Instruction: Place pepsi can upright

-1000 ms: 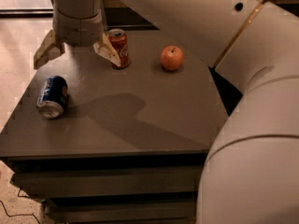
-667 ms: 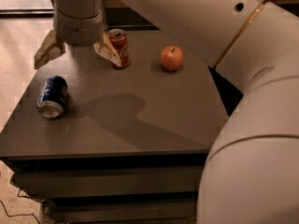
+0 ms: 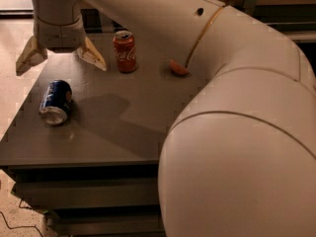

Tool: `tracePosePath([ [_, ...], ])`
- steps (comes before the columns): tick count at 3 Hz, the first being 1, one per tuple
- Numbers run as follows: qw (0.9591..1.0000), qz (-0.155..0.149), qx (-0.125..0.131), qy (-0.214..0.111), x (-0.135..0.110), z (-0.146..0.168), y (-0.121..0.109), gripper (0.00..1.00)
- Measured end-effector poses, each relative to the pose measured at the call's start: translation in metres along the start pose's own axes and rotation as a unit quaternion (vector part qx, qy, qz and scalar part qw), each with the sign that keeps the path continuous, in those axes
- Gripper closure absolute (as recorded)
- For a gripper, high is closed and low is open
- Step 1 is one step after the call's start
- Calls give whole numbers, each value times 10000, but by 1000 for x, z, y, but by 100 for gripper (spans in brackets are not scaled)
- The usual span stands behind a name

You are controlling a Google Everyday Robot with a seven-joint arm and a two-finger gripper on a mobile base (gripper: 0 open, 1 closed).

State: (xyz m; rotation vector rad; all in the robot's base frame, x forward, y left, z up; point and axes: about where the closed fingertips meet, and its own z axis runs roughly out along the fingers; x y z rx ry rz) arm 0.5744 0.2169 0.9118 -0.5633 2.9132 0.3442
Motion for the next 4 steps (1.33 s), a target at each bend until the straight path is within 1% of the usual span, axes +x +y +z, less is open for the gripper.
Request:
tracePosePath([
  [1, 9996, 141, 182, 135, -5, 13, 12, 0],
  [2, 9973, 424, 512, 314, -7, 26, 15, 0],
  [3, 9952, 623, 591, 467, -10, 40, 11, 0],
  [4, 9943, 695, 572, 567, -10, 50, 7, 0],
])
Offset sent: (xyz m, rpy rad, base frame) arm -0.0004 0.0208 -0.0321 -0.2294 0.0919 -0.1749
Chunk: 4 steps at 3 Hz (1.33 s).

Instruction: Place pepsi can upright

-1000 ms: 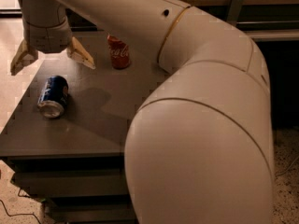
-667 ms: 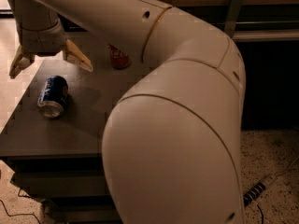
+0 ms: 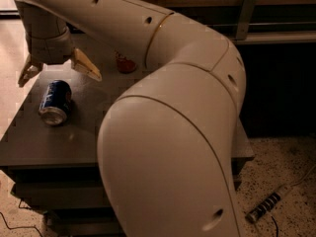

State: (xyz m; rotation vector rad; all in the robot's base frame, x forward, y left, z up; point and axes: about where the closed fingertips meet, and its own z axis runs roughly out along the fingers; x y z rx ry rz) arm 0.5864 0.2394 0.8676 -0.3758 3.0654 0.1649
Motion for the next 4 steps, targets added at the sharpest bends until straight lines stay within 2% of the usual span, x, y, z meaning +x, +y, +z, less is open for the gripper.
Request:
tracePosePath([
  [1, 9999, -36, -11, 94, 6, 6, 2, 0],
  [3, 9992, -339, -124, 153, 17, 25, 16, 0],
  [4, 9984, -529, -180, 117, 13, 45, 21, 18],
])
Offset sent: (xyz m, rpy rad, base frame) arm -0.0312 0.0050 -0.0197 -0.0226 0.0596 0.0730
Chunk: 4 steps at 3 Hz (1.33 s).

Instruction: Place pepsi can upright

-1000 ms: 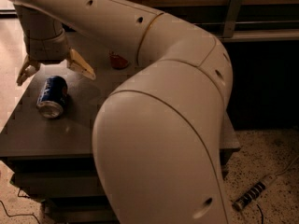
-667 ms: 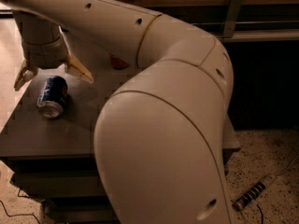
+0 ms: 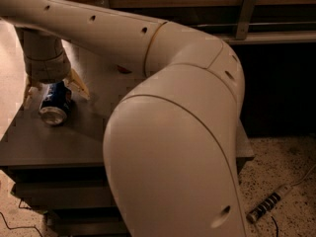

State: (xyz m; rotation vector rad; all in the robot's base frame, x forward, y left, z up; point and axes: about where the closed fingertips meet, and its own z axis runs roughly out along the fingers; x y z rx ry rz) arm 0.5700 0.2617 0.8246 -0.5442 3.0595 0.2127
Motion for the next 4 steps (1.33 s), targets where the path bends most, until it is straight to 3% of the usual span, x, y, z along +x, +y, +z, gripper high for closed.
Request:
tracePosePath([
  [3, 10000, -12, -27, -18, -3, 6, 1, 88],
  [4, 10000, -13, -28, -21, -3, 5, 1, 100],
])
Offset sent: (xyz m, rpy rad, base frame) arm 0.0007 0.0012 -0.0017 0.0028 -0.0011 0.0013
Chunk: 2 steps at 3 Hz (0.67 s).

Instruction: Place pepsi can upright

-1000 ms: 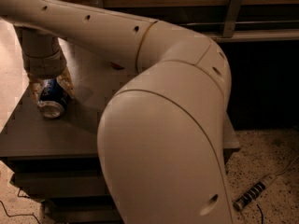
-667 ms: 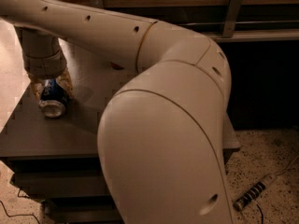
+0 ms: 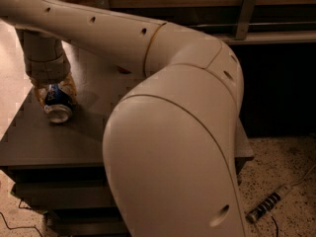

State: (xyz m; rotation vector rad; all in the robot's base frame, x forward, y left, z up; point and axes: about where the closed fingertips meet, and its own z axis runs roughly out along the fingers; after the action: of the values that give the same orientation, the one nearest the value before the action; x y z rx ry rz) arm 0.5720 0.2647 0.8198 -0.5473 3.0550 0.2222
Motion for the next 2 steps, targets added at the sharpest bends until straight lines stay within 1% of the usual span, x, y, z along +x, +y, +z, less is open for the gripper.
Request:
tracePosePath([
  [1, 9996, -120, -66, -260, -2, -9, -4, 100],
  [2, 9978, -136, -100, -647, -2, -29, -19, 100],
])
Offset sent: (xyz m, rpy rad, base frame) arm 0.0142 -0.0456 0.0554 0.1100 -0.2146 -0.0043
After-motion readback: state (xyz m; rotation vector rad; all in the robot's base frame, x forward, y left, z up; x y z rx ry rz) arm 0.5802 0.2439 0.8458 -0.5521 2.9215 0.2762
